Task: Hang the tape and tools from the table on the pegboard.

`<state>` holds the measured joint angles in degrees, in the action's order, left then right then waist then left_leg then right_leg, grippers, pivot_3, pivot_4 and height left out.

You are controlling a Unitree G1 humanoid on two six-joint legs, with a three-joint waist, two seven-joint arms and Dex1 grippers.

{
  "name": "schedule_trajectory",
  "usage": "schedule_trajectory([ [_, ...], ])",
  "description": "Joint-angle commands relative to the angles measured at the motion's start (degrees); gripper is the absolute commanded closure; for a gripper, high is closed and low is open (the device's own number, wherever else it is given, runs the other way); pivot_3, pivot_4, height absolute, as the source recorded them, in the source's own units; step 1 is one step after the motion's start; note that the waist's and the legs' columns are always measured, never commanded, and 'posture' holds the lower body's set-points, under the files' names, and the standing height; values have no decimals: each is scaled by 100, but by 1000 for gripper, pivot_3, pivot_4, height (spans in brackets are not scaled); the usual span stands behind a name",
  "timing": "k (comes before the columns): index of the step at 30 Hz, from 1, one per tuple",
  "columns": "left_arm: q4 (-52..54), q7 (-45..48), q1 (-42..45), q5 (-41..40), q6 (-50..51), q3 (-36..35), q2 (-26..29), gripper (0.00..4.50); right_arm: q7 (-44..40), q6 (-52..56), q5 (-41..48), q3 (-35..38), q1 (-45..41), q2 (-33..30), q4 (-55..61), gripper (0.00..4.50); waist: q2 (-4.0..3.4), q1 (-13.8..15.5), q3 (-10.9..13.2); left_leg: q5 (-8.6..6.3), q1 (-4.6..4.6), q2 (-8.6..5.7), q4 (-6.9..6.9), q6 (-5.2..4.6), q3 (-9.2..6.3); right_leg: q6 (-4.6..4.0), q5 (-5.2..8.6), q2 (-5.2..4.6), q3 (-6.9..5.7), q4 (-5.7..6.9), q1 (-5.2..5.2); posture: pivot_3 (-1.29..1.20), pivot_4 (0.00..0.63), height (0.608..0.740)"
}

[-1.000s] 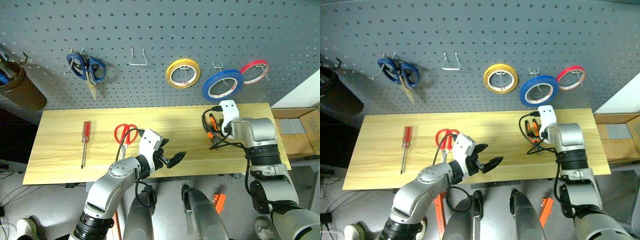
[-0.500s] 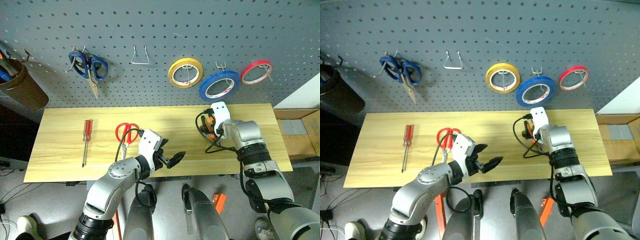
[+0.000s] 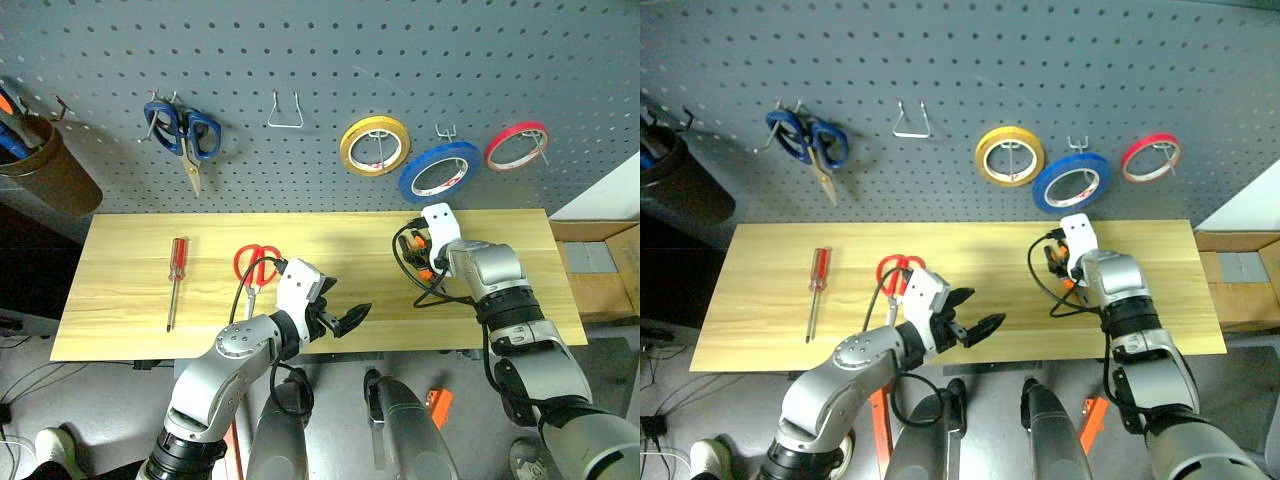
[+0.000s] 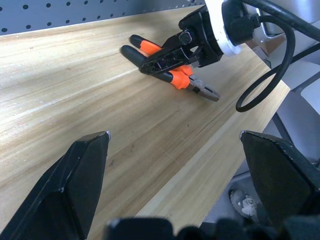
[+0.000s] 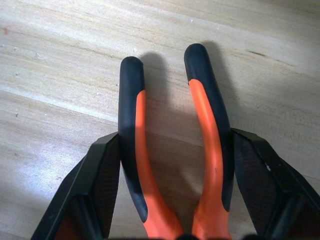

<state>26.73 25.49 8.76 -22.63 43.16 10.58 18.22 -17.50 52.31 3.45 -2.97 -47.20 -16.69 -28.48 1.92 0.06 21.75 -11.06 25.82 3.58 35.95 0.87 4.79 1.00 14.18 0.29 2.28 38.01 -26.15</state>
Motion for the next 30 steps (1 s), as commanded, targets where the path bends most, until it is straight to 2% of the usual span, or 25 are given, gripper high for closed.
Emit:
schedule_trajectory([
  [1, 264, 54, 5, -163, 8, -63, -27, 0, -150, 426, 69, 54, 434, -235, 693, 1709, 0, 8, 0, 0, 0, 0, -1, 0, 0, 0, 0, 0, 0, 0, 0, 124, 396, 740],
  [6, 399, 40, -11, -450, 222, -232, -84, 0, -408, 906, 249, -11, 1504, -663, 2945, 1709, -2, 84, -1, -1, 7, -2, -1, 1, -5, 0, 0, -4, -6, -3, -1, 102, 380, 740],
  [9, 834, 44, -124, -729, 480, -316, -4, 0, -80, 1379, 337, -11, 2591, -469, 5084, 1709, -7, 75, -6, -4, 11, 0, -1, 7, -7, 2, 1, -4, -6, -4, -3, 82, 357, 740],
  [12, 969, 25, -94, -889, 608, -414, 26, 0, 173, 1428, 280, -28, 2924, -229, 5739, 1709, -13, -19, -16, -6, 9, 5, -1, 24, -15, 7, 4, 2, -9, -1, -4, 71, 337, 740],
  [16, 1137, -99, 207, -1126, 705, -759, 19, 0, 607, 1302, 226, 125, 2840, 320, 6392, 1709, -8, -44, -44, 10, 8, 2, 10, 44, -23, 7, 2, 5, -14, 8, -4, 54, 291, 740],
  [20, 1195, -329, 468, -1183, 701, -1067, 25, 0, 805, 1250, 286, 280, 2403, 616, 6699, 1709, 0, -48, -177, 26, 11, -4, 10, 40, -34, 7, -12, 9, -21, 10, -3, 59, 248, 740],
  [30, 1507, -969, 829, -1356, 814, -1708, 63, 0, 779, 579, 622, 356, 1445, 1099, 6798, 1709, 36, -20, -568, 26, 22, -4, 7, 38, -53, -18, -27, 12, -42, 5, 1, 125, 166, 740],
])
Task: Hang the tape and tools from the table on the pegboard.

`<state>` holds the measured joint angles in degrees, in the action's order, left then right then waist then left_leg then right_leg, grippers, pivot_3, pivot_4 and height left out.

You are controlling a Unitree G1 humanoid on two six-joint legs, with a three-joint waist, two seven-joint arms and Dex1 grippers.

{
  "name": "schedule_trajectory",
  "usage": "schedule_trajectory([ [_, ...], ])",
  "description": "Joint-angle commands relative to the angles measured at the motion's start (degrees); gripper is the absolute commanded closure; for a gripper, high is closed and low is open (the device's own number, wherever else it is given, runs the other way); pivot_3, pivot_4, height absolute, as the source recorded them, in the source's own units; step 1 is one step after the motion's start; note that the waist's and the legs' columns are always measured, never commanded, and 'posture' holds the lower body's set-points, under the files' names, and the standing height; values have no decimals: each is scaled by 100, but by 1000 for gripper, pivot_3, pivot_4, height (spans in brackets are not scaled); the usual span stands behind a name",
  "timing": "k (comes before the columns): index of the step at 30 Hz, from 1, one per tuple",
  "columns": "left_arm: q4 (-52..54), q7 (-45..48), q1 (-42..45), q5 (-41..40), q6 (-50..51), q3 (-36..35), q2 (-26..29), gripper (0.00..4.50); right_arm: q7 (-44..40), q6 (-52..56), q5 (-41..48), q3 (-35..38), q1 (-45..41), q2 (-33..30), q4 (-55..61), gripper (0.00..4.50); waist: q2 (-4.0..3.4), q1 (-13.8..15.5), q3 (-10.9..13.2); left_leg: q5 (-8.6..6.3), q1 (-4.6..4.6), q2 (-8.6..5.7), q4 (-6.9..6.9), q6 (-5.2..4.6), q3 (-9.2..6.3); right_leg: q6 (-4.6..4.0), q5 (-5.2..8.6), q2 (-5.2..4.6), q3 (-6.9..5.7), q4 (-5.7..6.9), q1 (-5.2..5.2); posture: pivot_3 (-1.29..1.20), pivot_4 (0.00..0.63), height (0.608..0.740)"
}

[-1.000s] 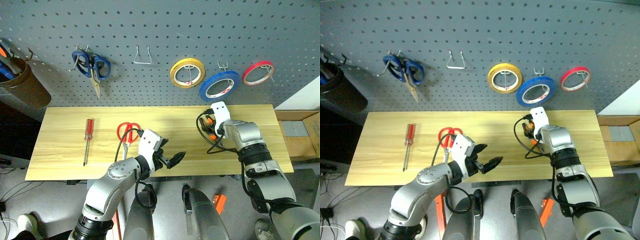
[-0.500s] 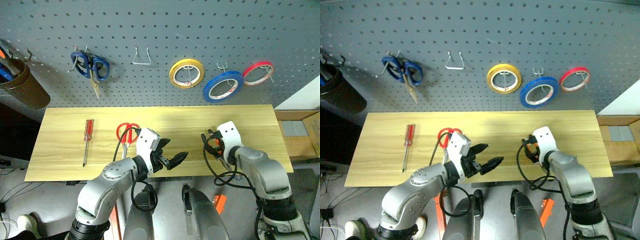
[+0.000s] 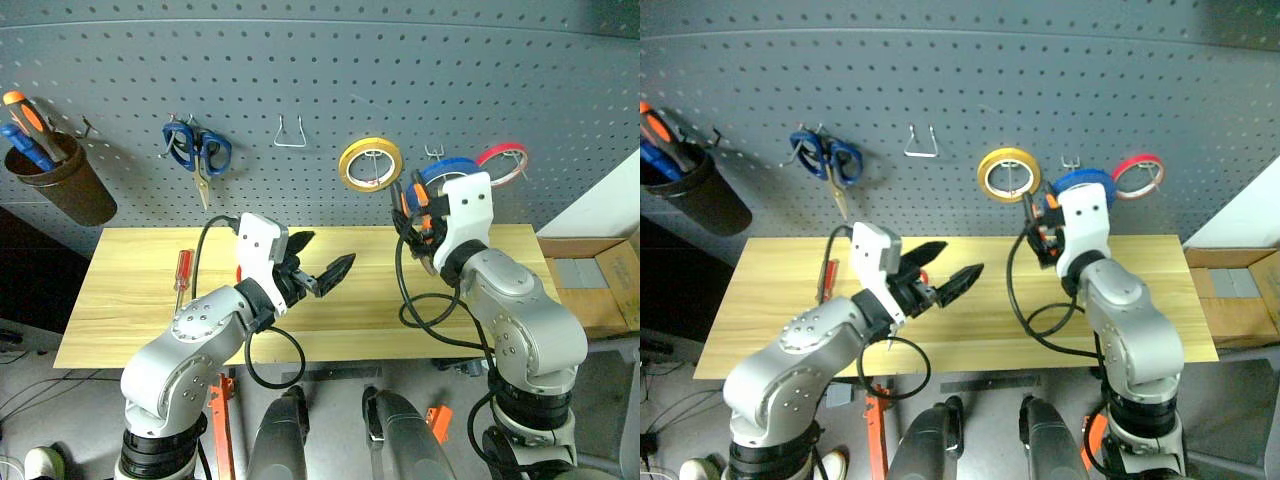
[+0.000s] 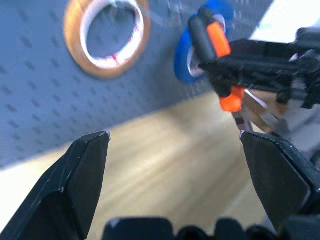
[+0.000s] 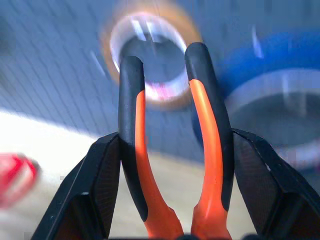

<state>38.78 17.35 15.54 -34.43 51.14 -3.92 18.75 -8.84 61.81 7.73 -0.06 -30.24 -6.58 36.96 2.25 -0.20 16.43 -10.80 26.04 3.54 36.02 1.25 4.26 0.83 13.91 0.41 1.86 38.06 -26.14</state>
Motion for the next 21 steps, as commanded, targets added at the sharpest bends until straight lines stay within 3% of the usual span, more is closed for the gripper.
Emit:
schedule_trajectory([
  [1, 296, -177, 176, -182, 10, -298, 46, 0, -128, -402, 253, 56, -313, 98, 220, 1709, 7, 11, -68, 0, 1, 0, 1, 0, -4, -1, -1, 0, -3, 1, 1, 130, 163, 740],
  [8, 92, -244, 275, -24, -287, -336, 144, 0, -280, -992, 350, 44, -720, 29, -235, 1709, 39, 44, -255, -3, -3, -2, 8, -31, -21, -28, -16, 3, -25, 3, 17, 167, 131, 740],
  [14, -336, -417, 790, 153, -585, -344, 46, 0, -227, -2707, 58, 30, -1750, 99, -1941, 1709, 35, 97, -372, 46, -5, -4, 11, -30, -37, -55, -40, 40, -90, 2, 32, 194, 111, 740],
  [21, -547, -595, 603, 607, -995, -289, 5, 0, -58, -4256, -160, 16, -2461, 280, -3598, 1709, 36, 192, -503, 59, -20, 6, 8, -14, -60, -96, -63, 51, -96, 5, 52, 240, 113, 740],
])
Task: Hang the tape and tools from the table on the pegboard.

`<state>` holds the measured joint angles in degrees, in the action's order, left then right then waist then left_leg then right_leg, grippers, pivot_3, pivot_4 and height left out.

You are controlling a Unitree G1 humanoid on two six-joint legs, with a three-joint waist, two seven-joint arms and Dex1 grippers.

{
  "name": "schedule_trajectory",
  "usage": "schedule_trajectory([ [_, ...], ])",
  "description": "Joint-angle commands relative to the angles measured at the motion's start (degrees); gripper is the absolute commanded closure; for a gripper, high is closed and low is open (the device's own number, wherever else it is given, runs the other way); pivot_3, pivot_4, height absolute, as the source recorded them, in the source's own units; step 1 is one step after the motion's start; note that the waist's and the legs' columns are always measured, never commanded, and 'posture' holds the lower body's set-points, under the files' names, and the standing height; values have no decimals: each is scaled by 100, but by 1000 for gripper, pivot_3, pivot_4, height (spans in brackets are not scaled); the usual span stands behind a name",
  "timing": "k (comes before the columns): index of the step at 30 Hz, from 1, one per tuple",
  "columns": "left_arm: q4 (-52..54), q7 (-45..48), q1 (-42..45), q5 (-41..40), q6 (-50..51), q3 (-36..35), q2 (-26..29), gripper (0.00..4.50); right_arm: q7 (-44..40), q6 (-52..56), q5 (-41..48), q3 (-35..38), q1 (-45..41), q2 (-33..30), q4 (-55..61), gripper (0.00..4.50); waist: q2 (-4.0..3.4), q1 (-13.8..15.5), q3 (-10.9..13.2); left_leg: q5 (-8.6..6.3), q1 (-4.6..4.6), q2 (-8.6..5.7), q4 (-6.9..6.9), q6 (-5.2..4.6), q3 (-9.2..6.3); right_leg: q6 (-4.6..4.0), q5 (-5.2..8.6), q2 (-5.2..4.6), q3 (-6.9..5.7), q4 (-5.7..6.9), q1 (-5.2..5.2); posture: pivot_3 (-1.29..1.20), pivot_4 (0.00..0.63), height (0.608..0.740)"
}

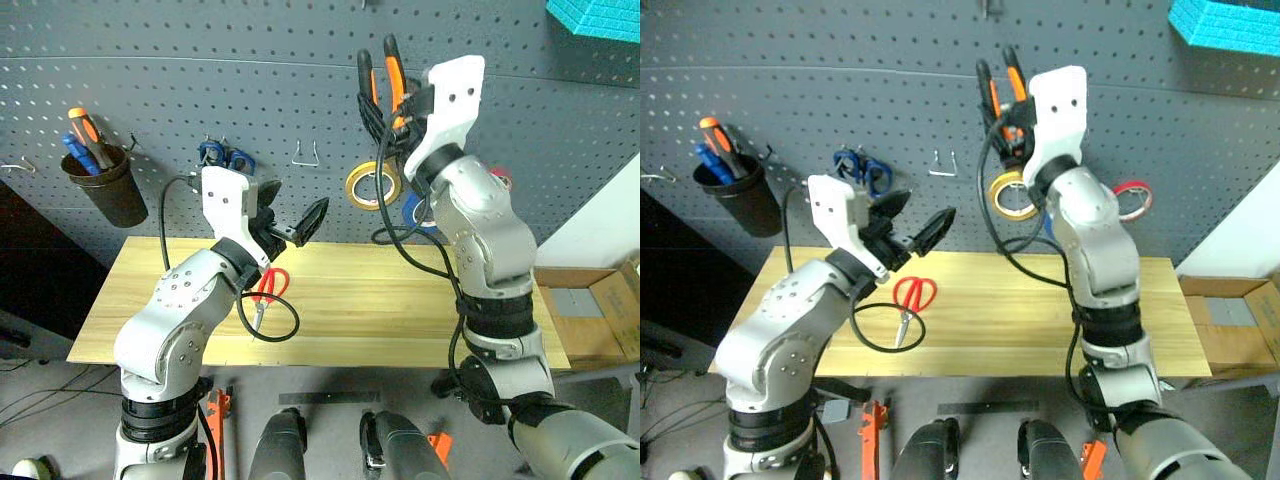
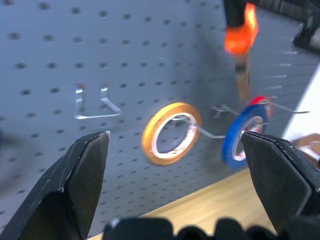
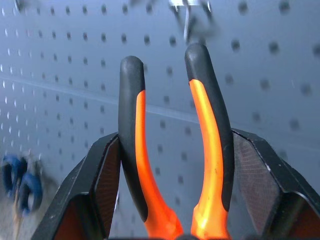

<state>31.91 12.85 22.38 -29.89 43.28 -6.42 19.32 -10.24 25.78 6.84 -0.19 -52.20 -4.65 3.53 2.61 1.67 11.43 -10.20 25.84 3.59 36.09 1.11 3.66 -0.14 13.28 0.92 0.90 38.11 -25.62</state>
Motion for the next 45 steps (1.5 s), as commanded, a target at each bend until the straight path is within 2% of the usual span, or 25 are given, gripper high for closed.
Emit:
schedule_trajectory([
  [1, 149, -181, -138, 208, -234, -65, -47, 0, 111, -799, -81, 30, -315, 138, -387, 1709, 1, 11, -4, 0, 0, -1, 1, 0, 0, 0, 0, 0, 1, 0, 1, 243, 114, 740],
  [12, 74, -369, -507, 854, -630, -139, 62, 0, 538, -2219, -99, 81, -1194, 963, -1907, 1709, 0, 173, -3, 3, 1, 4, 0, 3, -15, -11, -7, -2, -10, 5, 2, 293, 141, 740],
  [25, -109, -385, -294, 980, -582, 84, -182, 0, 960, -4158, -60, 415, -1820, 1327, -4127, 1709, -3, 452, 1, 6, 0, 5, 1, -2, -29, -13, -6, -11, -26, -3, 15, 351, 183, 740],
  [39, -402, -132, -114, 1022, -569, 49, -11, 0, 1149, -5020, 170, 850, -2438, 1379, -5581, 1709, -27, 495, 47, 6, 0, 8, -4, -3, -45, -26, 3, -10, -44, -3, 18, 389, 235, 740],
  [45, -306, -95, -154, 980, -440, -32, 99, 0, 1234, -5295, 123, 837, -2301, 1461, -5765, 1709, -40, 540, 99, 10, -9, 9, -2, -9, -57, -12, 17, -11, -50, -4, 29, 406, 246, 740],
])
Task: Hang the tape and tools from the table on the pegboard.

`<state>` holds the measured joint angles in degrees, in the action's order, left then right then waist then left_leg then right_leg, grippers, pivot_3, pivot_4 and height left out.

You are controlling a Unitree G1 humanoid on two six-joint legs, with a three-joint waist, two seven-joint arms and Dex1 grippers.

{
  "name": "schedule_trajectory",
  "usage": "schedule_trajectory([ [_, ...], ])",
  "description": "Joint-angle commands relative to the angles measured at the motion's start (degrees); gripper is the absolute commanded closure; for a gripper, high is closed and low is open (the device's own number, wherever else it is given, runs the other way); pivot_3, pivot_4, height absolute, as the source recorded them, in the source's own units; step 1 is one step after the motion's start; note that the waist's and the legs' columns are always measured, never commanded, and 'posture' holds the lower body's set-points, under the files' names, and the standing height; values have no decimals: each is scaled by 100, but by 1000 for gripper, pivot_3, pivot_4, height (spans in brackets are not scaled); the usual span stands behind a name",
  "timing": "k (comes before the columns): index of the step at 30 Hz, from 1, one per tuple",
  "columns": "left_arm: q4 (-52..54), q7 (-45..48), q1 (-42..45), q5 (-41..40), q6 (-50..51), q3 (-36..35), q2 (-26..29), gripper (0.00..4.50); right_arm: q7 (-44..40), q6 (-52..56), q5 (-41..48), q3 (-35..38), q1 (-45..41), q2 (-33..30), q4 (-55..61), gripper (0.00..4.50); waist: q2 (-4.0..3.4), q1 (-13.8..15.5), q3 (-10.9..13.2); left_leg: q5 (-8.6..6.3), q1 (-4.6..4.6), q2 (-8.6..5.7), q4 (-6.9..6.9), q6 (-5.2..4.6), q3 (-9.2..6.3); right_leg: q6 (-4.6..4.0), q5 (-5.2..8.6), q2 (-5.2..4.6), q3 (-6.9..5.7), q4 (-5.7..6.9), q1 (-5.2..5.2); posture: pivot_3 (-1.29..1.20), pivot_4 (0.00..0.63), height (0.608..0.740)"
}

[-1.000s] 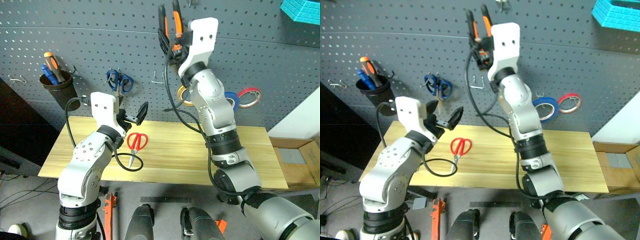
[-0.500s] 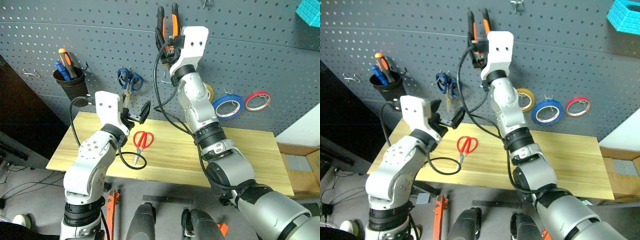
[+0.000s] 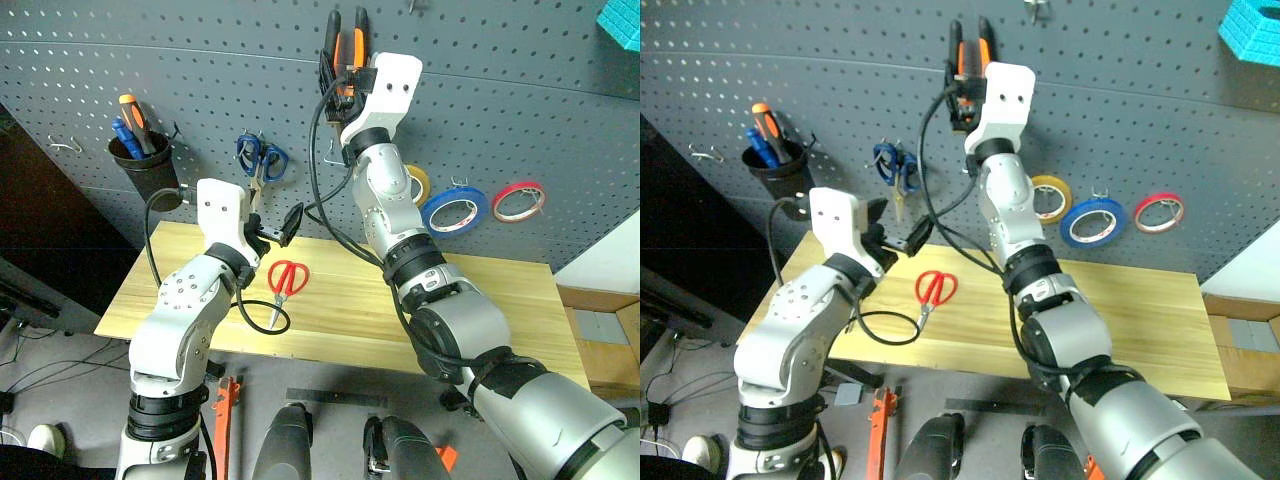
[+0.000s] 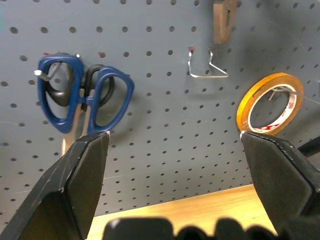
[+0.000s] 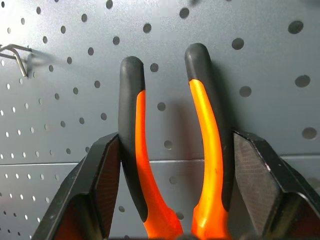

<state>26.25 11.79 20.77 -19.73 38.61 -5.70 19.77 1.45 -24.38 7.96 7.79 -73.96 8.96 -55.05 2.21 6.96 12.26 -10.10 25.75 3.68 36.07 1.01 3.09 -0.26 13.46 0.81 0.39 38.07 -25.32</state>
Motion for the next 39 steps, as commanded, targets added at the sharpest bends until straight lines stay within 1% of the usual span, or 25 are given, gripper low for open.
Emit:
schedule_trajectory([
  [1, 290, 12, 3, -45, 55, -117, 64, 0, 83, -337, -12, 25, -84, 113, 83, 1709, 0, 22, 32, 1, 0, 1, 0, -2, -2, 0, 0, 0, 0, 0, 0, 407, 245, 740],
  [6, 469, 22, -78, -80, 236, -239, 169, 0, 280, -910, -463, -293, 386, 286, -293, 1709, -1, 77, 46, 1, 3, 1, -4, -2, -7, -4, 0, -2, -3, -6, 0, 422, 243, 740],
  [11, 540, 55, -90, -120, 347, -330, 254, 0, 448, -1072, -692, -453, 542, 288, -545, 1709, -9, 79, 61, 1, 1, 2, -11, -2, -14, -7, 2, -8, -1, -8, 0, 423, 250, 740],
  [24, 503, 47, -62, -99, 343, -268, 206, 0, 377, -957, -722, -490, 550, 181, -591, 1709, -10, 77, 67, 1, -2, 5, -14, -2, -44, -20, 17, -8, -14, -6, 4, 402, 255, 740],
  [31, 483, 54, -73, -95, 320, -289, 206, 0, 247, -768, -871, -719, 1164, 263, -303, 1709, -11, 76, 68, 1, -7, 8, -15, -2, -62, -23, 22, -10, -30, -7, 17, 401, 255, 740],
  [36, 474, 53, -71, -92, 308, -300, 206, 0, 162, -548, -895, -825, 1405, 292, -125, 1709, -20, 63, 78, 1, -49, 15, -21, -2, -75, -32, 28, -12, -43, -8, 62, 398, 255, 740],
  [37, 469, 54, -70, -91, 303, -301, 205, 0, 154, -530, -890, -830, 1408, 288, -105, 1709, -24, 62, 80, 0, -84, 15, -29, -1, -79, -75, 55, -15, -48, -15, 98, 397, 254, 740],
  [39, 465, 51, -61, -89, 297, -294, 199, 0, 133, -488, -879, -833, 1370, 275, -90, 1709, -26, 59, 82, -1, -108, 14, -39, 1, -89, -94, 67, -25, -65, -16, 121, 396, 252, 740],
])
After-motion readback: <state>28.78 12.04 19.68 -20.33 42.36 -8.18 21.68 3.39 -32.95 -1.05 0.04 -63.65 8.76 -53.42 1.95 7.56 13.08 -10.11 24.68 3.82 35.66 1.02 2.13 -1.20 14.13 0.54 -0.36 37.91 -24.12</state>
